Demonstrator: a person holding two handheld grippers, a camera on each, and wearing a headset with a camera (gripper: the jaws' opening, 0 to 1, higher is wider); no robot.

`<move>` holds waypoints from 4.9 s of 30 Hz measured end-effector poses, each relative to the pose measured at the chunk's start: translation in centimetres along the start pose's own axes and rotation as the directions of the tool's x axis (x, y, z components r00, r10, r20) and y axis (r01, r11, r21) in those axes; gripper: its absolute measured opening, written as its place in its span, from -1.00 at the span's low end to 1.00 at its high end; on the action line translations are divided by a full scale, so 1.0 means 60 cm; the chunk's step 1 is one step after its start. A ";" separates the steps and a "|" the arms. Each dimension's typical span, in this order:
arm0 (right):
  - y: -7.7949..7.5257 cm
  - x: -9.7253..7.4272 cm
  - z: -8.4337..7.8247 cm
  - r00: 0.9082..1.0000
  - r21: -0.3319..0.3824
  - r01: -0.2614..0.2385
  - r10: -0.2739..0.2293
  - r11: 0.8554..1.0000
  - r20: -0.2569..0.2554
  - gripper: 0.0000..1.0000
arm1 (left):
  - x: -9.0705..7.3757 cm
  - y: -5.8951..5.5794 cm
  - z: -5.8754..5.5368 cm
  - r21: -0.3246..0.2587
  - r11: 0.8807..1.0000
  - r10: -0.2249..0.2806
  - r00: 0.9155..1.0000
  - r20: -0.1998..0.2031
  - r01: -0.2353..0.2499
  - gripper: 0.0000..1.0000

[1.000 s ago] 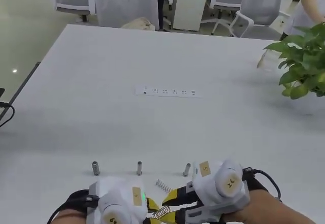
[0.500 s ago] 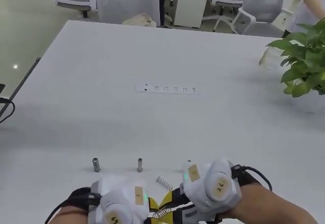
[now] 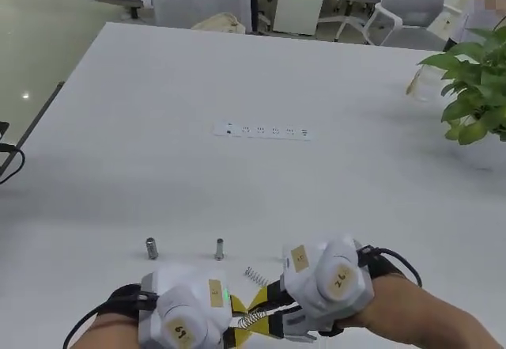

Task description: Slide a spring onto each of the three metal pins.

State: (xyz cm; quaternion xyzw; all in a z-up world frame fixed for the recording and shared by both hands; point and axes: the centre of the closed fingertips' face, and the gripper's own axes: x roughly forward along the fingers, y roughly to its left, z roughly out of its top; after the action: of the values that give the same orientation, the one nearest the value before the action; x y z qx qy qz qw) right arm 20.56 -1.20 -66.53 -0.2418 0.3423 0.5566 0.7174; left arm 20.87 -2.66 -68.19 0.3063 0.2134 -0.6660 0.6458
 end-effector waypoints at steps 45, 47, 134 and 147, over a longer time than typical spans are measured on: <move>-0.103 0.017 -0.011 0.995 0.029 0.078 -0.076 0.997 -0.062 -0.83 | -0.139 0.087 -0.105 -0.452 0.858 0.305 0.950 0.063 -0.245 -0.26; -0.109 0.020 -0.010 0.994 0.030 0.083 -0.081 0.996 -0.070 -0.83 | -0.147 0.088 -0.111 -0.465 0.848 0.319 0.946 0.061 -0.255 -0.25; -0.261 0.120 0.004 0.965 0.000 0.069 -0.067 0.998 -0.253 -0.82 | -0.217 0.099 -0.200 -0.603 0.737 0.402 0.915 0.028 -0.305 0.09; -0.262 0.138 -0.009 0.956 -0.024 0.042 -0.047 0.999 -0.288 -0.82 | -0.217 0.101 -0.203 -0.604 0.736 0.400 0.916 0.025 -0.305 0.08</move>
State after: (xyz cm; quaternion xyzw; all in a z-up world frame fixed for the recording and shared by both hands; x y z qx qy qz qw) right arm 36.83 -0.49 -73.72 -0.3343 0.4329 0.5020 0.6700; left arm 28.22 14.68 -67.37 0.0738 0.2968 -0.4534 0.8372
